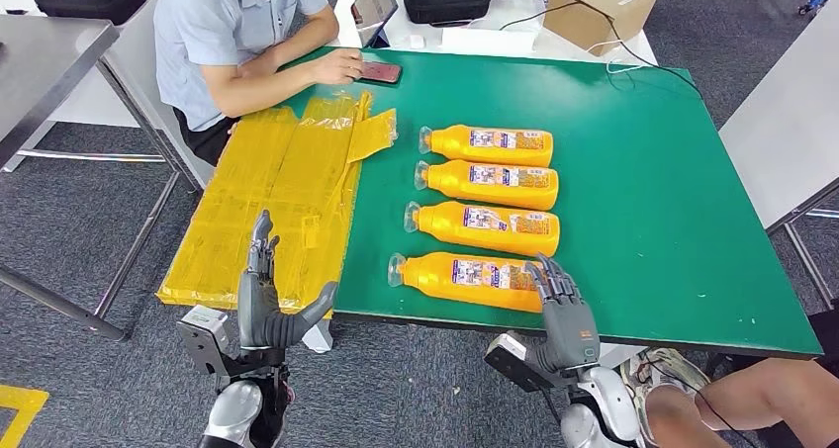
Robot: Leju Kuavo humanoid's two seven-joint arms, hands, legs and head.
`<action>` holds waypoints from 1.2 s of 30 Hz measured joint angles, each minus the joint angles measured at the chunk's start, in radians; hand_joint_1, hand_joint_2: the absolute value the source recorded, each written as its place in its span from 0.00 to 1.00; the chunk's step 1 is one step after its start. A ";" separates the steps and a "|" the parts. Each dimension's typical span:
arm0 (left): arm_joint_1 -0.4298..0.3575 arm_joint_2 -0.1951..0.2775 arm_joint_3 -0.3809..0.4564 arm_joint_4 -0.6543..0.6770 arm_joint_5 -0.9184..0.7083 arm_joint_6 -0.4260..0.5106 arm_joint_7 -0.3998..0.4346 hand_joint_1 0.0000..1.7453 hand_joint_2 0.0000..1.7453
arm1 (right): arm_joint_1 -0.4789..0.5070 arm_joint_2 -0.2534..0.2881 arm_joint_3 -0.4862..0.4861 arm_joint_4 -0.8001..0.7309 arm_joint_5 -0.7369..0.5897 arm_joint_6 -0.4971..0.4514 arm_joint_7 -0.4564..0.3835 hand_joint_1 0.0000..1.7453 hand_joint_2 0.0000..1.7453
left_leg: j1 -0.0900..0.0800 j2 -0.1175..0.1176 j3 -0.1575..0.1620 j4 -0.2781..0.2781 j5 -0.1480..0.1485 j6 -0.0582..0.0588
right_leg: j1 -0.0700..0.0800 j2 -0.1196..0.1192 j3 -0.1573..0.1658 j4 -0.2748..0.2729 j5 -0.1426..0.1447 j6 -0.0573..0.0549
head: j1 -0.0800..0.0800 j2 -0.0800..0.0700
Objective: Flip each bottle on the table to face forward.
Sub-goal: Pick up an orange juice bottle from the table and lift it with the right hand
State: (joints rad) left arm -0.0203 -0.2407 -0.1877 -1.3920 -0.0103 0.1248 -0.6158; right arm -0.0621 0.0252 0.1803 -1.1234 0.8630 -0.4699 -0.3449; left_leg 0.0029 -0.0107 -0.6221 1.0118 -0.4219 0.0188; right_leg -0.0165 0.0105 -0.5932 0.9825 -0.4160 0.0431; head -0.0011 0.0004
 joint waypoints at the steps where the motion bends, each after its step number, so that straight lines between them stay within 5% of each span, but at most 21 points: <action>1: -0.002 0.000 -0.002 0.002 0.000 -0.001 0.000 0.00 1.00 | -0.005 0.000 0.004 0.010 0.001 0.000 0.002 0.00 1.00 | 0.000 0.000 0.000 0.000 0.000 0.000 | 0.000 0.000 0.000 0.000 0.000 0.000 | 0.000 0.000; 28: -0.055 -0.006 -0.031 0.069 0.011 -0.020 0.004 0.00 1.00 | -0.198 0.027 0.062 0.283 0.038 -0.065 0.023 0.00 1.00 | 0.000 0.000 0.000 0.000 0.000 0.000 | 0.000 0.000 0.000 0.000 0.000 0.000 | 0.000 0.000; 35: -0.061 -0.006 -0.032 0.082 0.011 -0.022 0.004 0.00 1.00 | -0.257 0.032 0.083 0.369 0.075 -0.017 0.087 0.00 1.00 | 0.000 0.001 0.002 0.000 0.000 0.000 | 0.000 0.001 0.001 0.000 0.000 0.000 | 0.000 0.000; 36: -0.062 -0.006 -0.032 0.083 0.011 -0.022 0.005 0.00 1.00 | -0.270 0.031 0.091 0.384 0.093 -0.009 0.109 0.07 1.00 | 0.000 0.003 0.003 0.000 0.000 0.000 | 0.000 0.001 0.001 0.000 0.000 0.000 | 0.000 0.000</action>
State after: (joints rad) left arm -0.0826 -0.2468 -0.2193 -1.3087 0.0004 0.1031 -0.6108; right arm -0.3318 0.0566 0.2709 -0.7392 0.9561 -0.4788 -0.2360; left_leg 0.0030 -0.0080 -0.6194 1.0119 -0.4218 0.0188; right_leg -0.0163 0.0119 -0.5919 0.9825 -0.4155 0.0428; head -0.0011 0.0004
